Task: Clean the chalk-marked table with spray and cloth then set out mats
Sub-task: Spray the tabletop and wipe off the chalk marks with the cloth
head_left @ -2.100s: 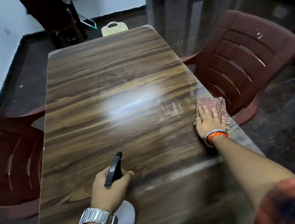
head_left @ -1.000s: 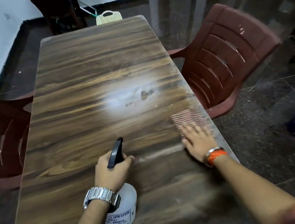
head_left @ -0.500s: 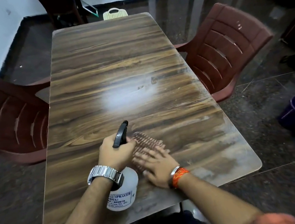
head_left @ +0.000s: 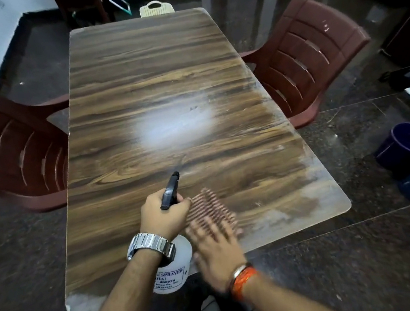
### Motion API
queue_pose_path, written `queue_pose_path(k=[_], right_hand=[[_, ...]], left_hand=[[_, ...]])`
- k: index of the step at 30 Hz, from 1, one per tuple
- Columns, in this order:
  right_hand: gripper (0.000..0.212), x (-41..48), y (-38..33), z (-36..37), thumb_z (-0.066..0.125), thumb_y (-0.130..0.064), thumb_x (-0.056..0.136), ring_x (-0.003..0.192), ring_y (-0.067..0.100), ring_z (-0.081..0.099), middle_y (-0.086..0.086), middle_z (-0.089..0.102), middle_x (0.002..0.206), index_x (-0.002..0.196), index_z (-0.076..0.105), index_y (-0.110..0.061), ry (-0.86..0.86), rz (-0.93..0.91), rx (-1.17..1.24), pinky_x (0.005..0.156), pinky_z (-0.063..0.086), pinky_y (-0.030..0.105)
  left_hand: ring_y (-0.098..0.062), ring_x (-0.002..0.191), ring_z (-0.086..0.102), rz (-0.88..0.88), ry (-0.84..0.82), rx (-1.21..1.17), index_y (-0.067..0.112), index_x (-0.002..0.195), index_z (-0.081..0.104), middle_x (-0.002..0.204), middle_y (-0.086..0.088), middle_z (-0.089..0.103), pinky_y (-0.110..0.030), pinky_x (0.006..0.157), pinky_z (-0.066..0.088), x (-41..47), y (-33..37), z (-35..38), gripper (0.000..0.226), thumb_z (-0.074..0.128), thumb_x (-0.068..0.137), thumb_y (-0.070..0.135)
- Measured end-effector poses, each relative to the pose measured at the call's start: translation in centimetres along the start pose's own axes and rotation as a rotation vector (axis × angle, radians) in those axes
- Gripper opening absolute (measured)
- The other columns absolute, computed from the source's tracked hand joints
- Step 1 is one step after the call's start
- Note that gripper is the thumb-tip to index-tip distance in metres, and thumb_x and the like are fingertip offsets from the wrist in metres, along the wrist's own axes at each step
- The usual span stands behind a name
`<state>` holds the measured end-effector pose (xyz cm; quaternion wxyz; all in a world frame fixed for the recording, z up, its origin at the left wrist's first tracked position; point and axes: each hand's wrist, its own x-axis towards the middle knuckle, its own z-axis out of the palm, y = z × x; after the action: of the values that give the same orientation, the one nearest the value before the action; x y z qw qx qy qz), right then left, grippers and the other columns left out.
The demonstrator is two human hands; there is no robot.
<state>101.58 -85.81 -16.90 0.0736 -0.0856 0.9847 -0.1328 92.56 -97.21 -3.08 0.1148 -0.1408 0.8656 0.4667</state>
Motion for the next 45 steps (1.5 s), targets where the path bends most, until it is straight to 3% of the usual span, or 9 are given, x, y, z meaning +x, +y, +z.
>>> queue_pose_path(k=[3,6,13,17,24,30,36,42,45], right_hand=[[0.062,-1.4,-2.7,1.1,0.038,-0.043,0.087,0.144,0.022,0.023,-0.009,0.038,0.150,0.147,0.029,-0.031,-0.074,-0.202,-0.028,0.112,0.002,0.049],[0.056,-1.8,2.8,0.0,0.038,-0.044,0.089,0.142,0.018,0.028,-0.013,0.035,0.151,0.144,0.032,-0.035,-0.075,-0.207,-0.013,0.112,0.007,0.047],[0.063,-5.7,22.5,-5.3,0.017,-0.048,0.090,0.147,0.018,0.011,-0.012,0.012,0.159,0.151,0.016,-0.034,-0.012,0.474,0.010,0.118,0.008,0.045],[0.056,-5.8,23.1,-5.6,0.028,-0.042,0.099,0.147,0.017,0.002,-0.014,0.004,0.160,0.152,0.009,-0.035,-0.021,0.566,0.016,0.117,0.002,0.047],[0.058,-5.6,22.6,-6.0,0.020,-0.046,0.097,0.147,0.019,-0.001,-0.015,0.001,0.160,0.152,0.005,-0.036,-0.064,0.470,0.006,0.116,0.002,0.048],[0.058,-3.8,25.5,-6.9,0.018,-0.049,0.095,0.147,0.014,-0.006,-0.020,-0.002,0.158,0.150,0.001,-0.042,-0.077,0.390,0.046,0.115,-0.007,0.045],[0.074,0.7,29.7,-8.3,-0.004,-0.056,0.077,0.146,0.012,-0.006,-0.020,-0.002,0.158,0.150,0.001,-0.042,-0.059,0.347,0.014,0.114,-0.011,0.044],[0.057,5.5,33.4,-10.3,0.025,-0.045,0.098,0.146,0.012,-0.009,-0.019,-0.003,0.158,0.150,0.003,-0.040,-0.087,0.250,0.047,0.116,-0.008,0.042],[0.058,8.3,34.5,-10.9,0.027,-0.043,0.098,0.146,0.013,-0.009,-0.018,-0.004,0.158,0.151,0.004,-0.038,-0.103,0.212,0.058,0.116,-0.007,0.041]], left_hand=[[-0.017,0.061,0.060,0.016,0.003,-0.018,0.012,0.068,0.068,0.062,0.000,0.066,-0.023,0.055,0.041,-0.7,0.9,1.0,0.014,0.075,0.076,0.021],[-0.018,0.060,0.059,0.011,0.016,-0.024,0.013,0.065,0.066,0.058,0.002,0.063,-0.023,0.054,0.040,-1.8,1.4,1.8,0.016,0.075,0.076,0.021],[-0.019,0.058,0.057,0.008,0.000,0.014,0.013,0.064,0.065,0.056,0.002,0.062,-0.023,0.053,0.037,-5.2,1.6,3.9,0.020,0.077,0.077,0.023],[-0.017,0.058,0.057,-0.004,-0.022,0.022,0.012,0.065,0.067,0.057,0.002,0.062,-0.023,0.053,0.038,-6.9,1.9,5.9,0.019,0.077,0.076,0.023],[-0.016,0.055,0.054,0.027,-0.093,0.019,0.017,0.055,0.060,0.048,0.009,0.056,-0.023,0.054,0.036,-7.3,5.2,10.4,0.027,0.076,0.076,0.025],[-0.010,0.047,0.053,0.032,-0.140,-0.026,0.017,0.054,0.061,0.044,0.008,0.057,-0.022,0.053,0.037,-4.9,8.5,14.6,0.028,0.077,0.076,0.023],[-0.016,0.050,0.051,0.028,-0.153,-0.060,0.017,0.057,0.060,0.050,0.006,0.055,-0.022,0.053,0.038,-0.1,12.1,18.5,0.027,0.076,0.077,0.022],[-0.015,0.052,0.052,0.022,-0.122,-0.051,0.017,0.059,0.061,0.050,0.008,0.056,-0.022,0.053,0.038,3.9,15.7,21.6,0.021,0.074,0.076,0.022],[-0.012,0.052,0.053,-0.011,-0.090,-0.033,0.017,0.061,0.062,0.052,0.008,0.058,-0.021,0.051,0.036,5.2,17.1,22.6,0.020,0.074,0.076,0.024]])
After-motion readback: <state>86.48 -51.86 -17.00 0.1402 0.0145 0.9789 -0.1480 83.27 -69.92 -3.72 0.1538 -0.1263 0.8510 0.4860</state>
